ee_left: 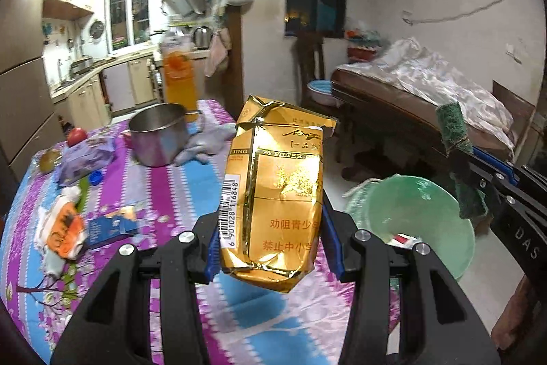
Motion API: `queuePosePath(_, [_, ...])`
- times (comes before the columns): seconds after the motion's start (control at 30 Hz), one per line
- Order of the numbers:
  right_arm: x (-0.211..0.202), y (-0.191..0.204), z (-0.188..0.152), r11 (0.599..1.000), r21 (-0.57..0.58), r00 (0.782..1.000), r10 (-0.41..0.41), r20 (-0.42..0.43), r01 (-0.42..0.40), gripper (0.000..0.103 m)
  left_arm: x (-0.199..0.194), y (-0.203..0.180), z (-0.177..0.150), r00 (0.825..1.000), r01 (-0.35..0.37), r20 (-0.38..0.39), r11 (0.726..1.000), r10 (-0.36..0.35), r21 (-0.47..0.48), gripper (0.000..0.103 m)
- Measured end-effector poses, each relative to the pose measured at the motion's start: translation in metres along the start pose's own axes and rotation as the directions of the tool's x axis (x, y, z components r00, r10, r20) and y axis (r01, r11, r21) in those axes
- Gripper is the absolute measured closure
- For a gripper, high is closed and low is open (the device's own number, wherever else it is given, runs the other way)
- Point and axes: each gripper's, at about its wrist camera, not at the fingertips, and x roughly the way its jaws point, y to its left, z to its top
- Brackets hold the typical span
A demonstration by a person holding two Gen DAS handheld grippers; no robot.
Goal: Collect trash
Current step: 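Carry bag and scrubber over the green bin and open both tools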
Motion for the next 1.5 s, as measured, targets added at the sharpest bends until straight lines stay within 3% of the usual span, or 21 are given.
queuePosePath(0.4, [0.032, -0.112, -0.008, 0.994, 0.073, 0.985, -0.071, -0.158, 0.083, 0.085, 0.048, -0.077, 0.005, 0.984, 0.137, -0.127, 0.989, -0.128, 0.063, 0.058])
queuePosePath(0.63, [0.063, -0.150, -0.021, 0.993, 0.091, 0.958, -0.053, -0.283, 0.082, 0.085, 0.073, -0.109, 0.002, 0.962, 0.188, -0.217, 0.979, -0.167, 0.079, 0.058])
queuePosePath(0.87, [0.094, -0.176, -0.036, 0.992, 0.115, 0.912, -0.008, -0.411, 0.061, 0.085, 0.096, -0.128, -0.001, 0.928, 0.235, -0.311, 0.970, -0.205, 0.062, 0.058])
queuePosePath(1.23, [0.116, -0.202, -0.045, 0.992, 0.083, 0.860, -0.036, -0.508, 0.090, 0.085, 0.121, -0.120, -0.008, 0.910, 0.188, -0.383, 0.982, -0.161, 0.035, 0.058])
queuePosePath(1.5, [0.121, -0.206, -0.052, 0.993, 0.084, 0.853, -0.030, -0.521, 0.086, 0.085, 0.125, -0.124, -0.007, 0.908, 0.181, -0.389, 0.983, -0.154, 0.034, 0.058])
